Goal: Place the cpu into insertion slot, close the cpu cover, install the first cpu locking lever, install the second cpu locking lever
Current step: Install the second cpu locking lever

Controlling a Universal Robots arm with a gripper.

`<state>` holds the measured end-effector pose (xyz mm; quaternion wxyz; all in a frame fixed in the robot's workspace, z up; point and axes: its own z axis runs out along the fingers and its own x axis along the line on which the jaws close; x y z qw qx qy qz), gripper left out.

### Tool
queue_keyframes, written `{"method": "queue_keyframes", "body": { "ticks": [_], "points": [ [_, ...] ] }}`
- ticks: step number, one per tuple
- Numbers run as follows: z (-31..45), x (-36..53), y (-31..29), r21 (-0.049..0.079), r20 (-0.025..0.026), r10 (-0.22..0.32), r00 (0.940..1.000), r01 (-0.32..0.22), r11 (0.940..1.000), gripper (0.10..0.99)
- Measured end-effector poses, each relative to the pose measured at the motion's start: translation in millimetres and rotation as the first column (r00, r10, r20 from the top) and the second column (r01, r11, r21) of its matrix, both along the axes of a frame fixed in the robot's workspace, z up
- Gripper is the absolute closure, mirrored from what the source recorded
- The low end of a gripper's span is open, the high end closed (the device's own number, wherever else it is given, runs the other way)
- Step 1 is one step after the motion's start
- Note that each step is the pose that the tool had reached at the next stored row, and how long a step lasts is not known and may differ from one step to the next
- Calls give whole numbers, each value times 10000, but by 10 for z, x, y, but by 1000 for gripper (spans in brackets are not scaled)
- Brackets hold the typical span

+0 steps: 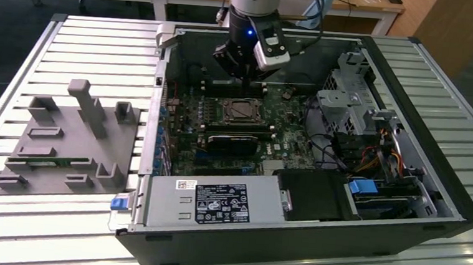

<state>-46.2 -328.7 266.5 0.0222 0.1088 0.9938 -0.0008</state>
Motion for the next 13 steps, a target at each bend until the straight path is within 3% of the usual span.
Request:
{"method": "queue_keyframes", "body": {
  "ticks": [13],
  "points": [
    [-28, -1, -99, 0, -1, -1, 10000, 1, 10000, 984]
  ]
}}
